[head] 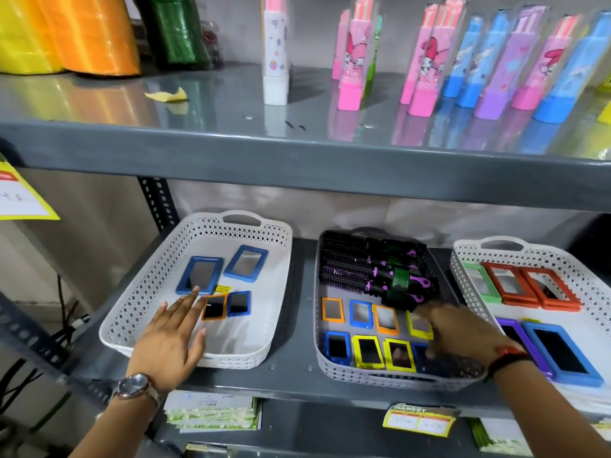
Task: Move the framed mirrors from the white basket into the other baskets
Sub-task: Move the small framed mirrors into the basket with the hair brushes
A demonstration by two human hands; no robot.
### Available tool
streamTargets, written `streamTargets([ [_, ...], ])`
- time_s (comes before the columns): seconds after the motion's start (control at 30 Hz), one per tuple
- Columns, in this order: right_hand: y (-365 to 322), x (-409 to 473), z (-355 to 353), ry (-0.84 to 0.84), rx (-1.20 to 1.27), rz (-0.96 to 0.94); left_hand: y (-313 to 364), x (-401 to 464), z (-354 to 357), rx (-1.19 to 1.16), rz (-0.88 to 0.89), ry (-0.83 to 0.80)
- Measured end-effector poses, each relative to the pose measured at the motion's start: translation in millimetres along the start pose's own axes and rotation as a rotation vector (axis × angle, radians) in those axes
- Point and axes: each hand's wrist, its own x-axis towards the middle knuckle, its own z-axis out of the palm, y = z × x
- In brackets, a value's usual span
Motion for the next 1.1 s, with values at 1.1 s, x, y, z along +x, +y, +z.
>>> streamTargets([
  [1.1, -229.5, 142.7, -26.2, 0.239, 0.028, -0.509, -4.5, -1.0, -0.1, -0.107, -0.019, -0.066],
])
